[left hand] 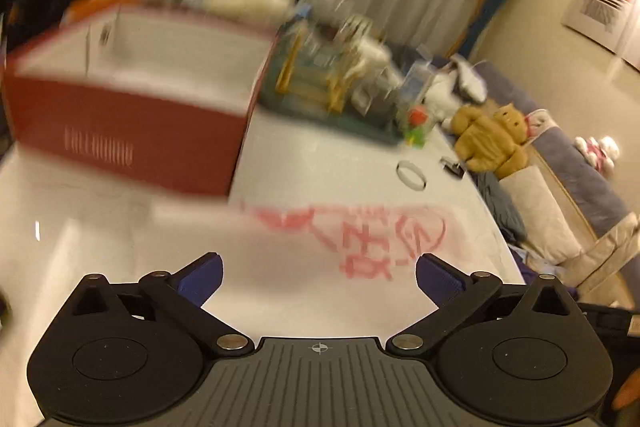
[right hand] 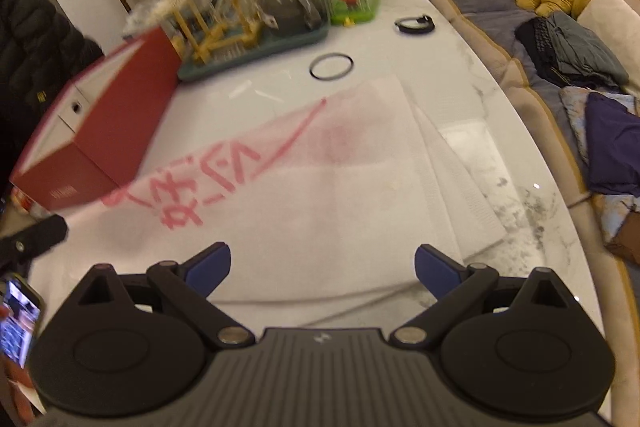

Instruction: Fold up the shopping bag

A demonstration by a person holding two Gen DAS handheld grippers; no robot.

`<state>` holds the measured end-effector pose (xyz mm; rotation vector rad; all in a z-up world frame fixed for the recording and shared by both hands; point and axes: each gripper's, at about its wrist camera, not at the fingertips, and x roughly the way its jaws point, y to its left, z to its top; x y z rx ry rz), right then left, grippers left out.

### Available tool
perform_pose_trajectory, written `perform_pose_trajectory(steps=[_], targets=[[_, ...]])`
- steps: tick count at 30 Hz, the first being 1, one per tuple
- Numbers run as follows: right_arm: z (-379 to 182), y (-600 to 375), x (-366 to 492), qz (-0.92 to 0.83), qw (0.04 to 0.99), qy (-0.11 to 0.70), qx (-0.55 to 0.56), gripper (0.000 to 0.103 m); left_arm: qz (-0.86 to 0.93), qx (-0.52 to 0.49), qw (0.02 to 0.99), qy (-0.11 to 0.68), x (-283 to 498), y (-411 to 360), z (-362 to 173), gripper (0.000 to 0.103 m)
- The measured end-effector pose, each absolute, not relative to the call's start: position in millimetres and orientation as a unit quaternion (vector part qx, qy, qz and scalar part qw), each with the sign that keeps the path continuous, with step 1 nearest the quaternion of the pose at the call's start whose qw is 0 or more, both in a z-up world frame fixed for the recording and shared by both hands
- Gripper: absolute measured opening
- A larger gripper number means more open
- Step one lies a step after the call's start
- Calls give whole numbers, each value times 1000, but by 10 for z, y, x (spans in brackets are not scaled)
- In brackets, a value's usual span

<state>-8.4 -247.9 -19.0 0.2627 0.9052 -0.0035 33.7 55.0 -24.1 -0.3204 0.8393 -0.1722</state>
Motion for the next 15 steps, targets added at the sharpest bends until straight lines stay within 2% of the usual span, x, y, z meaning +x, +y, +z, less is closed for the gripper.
perform_pose_trajectory(steps=[1, 3, 7, 12, 15], targets=[[-167, -2460, -86, -1, 894, 432, 119, 103, -63, -159, 884, 436, 390, 535, -271, 103], [-123, -2407, -90, 1, 900, 424, 97, 103, -27, -106, 896, 431, 388, 448, -268, 103], [-46, -2318, -109, 24, 912, 401, 81, 103, 29, -16, 934, 357, 286, 316, -104, 103], [-38, -2239, -94, 26, 914, 399, 64, 103, -6, -26, 976, 215, 50, 340, 44, 103], [-60, -2214, -84, 27, 911, 407, 63, 103, -27, -44, 984, 170, -39, 373, 100, 103]])
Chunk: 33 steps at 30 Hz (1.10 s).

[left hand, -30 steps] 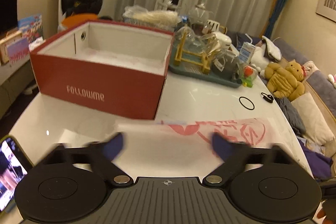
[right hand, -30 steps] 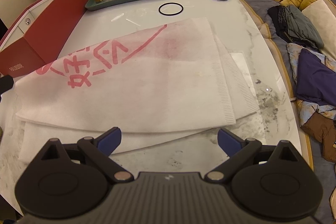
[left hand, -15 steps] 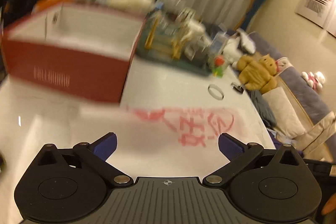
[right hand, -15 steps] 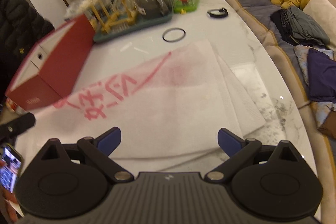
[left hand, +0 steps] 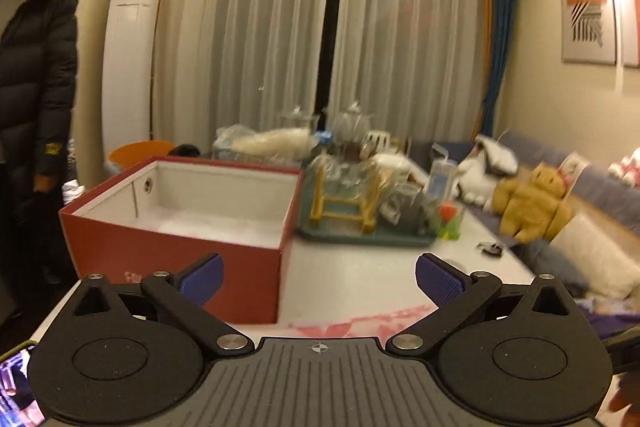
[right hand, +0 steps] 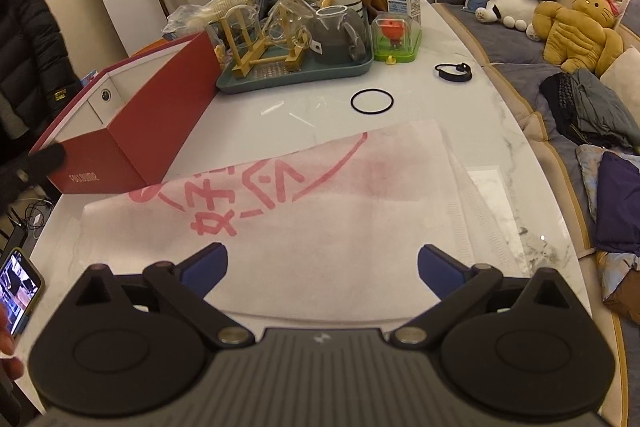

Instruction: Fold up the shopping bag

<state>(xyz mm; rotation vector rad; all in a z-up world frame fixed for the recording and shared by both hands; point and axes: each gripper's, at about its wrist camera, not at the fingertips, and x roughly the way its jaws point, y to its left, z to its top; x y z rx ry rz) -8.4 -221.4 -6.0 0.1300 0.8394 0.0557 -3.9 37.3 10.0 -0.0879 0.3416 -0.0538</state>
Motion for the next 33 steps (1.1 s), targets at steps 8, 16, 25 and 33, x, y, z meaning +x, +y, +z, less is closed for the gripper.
perform_pose_trajectory(steps=[8, 16, 25, 33], targets=[[-143, -2217, -63, 13, 901, 429, 69, 103, 39, 13, 984, 171, -25, 369, 149, 0], [-159, -2198, -62, 17, 899, 432, 67, 103, -36, -42, 972, 230, 66, 409, 84, 103], [-169, -2224, -72, 10, 897, 436, 72, 103, -28, -53, 939, 339, 356, 520, -329, 103], [-183, -2253, -100, 3, 895, 440, 77, 103, 15, -39, 896, 442, 739, 770, -820, 103]])
